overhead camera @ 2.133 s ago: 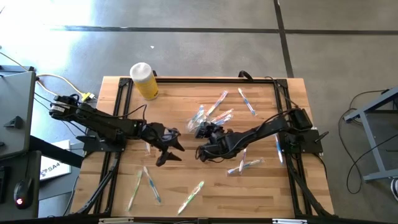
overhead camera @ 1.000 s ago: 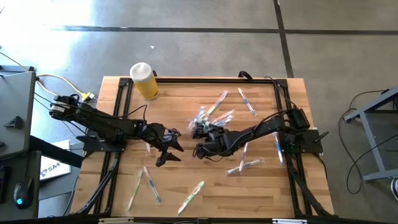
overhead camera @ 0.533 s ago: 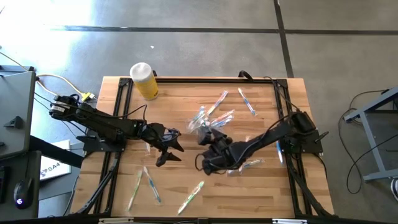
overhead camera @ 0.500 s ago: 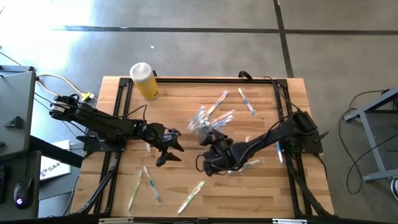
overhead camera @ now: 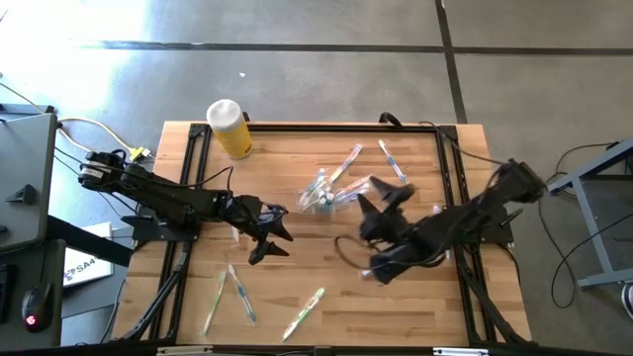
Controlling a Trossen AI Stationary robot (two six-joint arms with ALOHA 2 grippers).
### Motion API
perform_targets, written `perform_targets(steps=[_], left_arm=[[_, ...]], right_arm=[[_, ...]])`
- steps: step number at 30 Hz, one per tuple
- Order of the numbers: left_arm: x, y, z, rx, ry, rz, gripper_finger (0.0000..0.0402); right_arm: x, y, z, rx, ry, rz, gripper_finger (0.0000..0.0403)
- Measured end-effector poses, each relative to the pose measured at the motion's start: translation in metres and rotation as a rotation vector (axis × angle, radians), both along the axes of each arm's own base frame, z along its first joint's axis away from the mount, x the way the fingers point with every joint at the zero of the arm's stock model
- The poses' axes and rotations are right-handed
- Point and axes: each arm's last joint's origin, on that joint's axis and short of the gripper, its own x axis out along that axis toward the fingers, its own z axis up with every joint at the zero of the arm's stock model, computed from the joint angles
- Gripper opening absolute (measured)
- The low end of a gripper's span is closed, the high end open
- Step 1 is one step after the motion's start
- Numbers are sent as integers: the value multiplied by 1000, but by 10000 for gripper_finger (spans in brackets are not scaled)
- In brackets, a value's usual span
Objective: Pick & Place toothbrushing station
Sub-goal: Put the blue toothbrush into the transparent organizer
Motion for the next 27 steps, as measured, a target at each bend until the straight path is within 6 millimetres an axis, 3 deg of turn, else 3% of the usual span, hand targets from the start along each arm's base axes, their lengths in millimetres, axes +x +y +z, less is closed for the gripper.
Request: perform_targets(steps=[5,9,15,22,27], left_arm=[[0,0,0,-1,1,1,232],[0,0,0,0,1,4,232],[0,0,0,-19,9,15,232],[0,0,0,-38,19,27,232],[0,0,0,-38,18,27,232]], right_arm=[[-35,-22,14,480,-196,-27,303],[-57,-47,11,725,-211,-253,303],[-72,-92,-13,846,-261,-565,303],[-83,-170,-49,829,-316,-939,303],[-78,-223,-69,987,-342,-948,303]])
